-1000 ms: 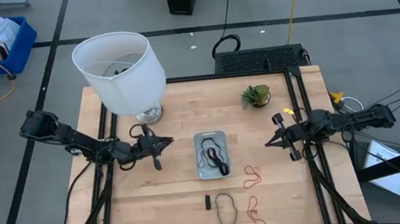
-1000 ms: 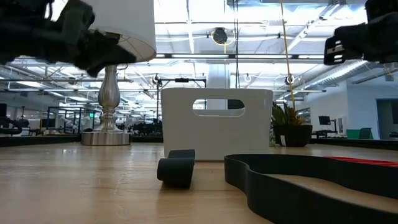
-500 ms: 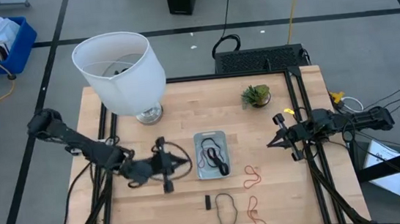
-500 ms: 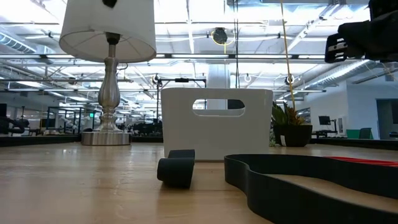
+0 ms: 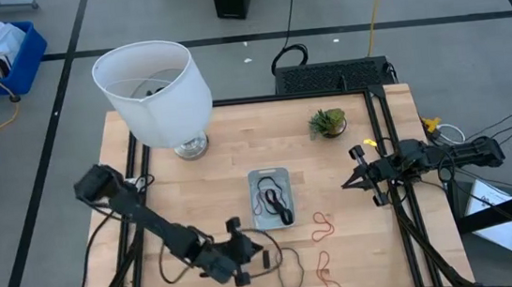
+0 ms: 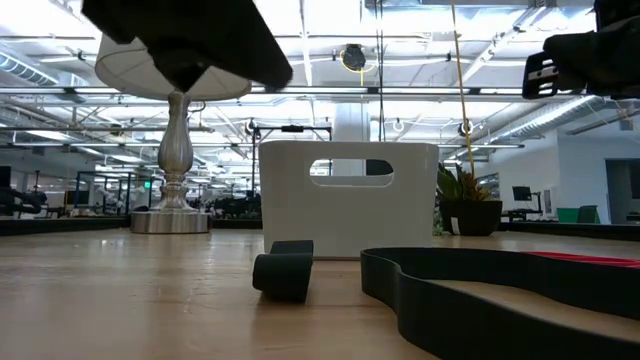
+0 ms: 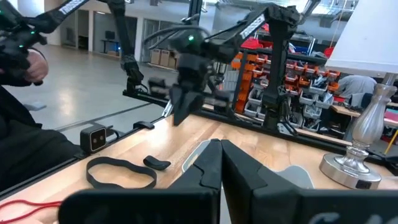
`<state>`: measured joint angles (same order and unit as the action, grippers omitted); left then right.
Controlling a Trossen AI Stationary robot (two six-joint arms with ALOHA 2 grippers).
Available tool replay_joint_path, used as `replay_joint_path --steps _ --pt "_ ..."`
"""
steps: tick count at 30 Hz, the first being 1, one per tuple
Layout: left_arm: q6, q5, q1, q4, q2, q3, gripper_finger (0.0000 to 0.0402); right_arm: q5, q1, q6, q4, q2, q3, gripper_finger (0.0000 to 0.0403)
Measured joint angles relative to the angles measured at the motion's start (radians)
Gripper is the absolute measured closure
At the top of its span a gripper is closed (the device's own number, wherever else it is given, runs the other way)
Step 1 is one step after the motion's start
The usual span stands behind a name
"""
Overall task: Pick and place rubber bands into bin
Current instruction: Put the small black rubber band into the gray bin
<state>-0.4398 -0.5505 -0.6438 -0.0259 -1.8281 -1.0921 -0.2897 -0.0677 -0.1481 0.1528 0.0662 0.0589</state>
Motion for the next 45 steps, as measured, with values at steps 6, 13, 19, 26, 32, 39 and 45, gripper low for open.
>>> replay_joint_path --steps 6,13,19,26,32,39,45 --pt "0.116 0.055 -0.009 0.004 -0.116 -0.123 0.0319 0.003 0.000 -0.029 0.001 0.000 0.000 0.0403" --pt "0.205 0.164 -0.016 0.143 -0.179 -0.229 0.0209 0.003 0.000 -0.016 0.008 0.000 0.000 0.0403" --pt "0.253 0.168 -0.026 0.241 -0.183 -0.228 0.0141 0.003 0.000 0.005 0.008 0.000 0.000 0.0403" --pt "0.338 0.165 -0.017 0.228 -0.198 -0.228 0.0127 0.003 0.000 0.007 0.007 0.000 0.000 0.0403" --pt "0.431 0.181 -0.017 0.207 -0.270 -0.228 0.0137 0.005 0.000 0.000 0.005 0.001 0.000 0.0403" --pt "0.462 0.158 0.006 0.181 -0.280 -0.228 0.0159 0.007 0.000 -0.002 0.000 0.001 0.000 0.0403" --pt "0.457 0.168 0.029 0.194 -0.280 -0.228 0.0180 0.007 0.000 0.004 -0.001 0.001 0.000 0.0403"
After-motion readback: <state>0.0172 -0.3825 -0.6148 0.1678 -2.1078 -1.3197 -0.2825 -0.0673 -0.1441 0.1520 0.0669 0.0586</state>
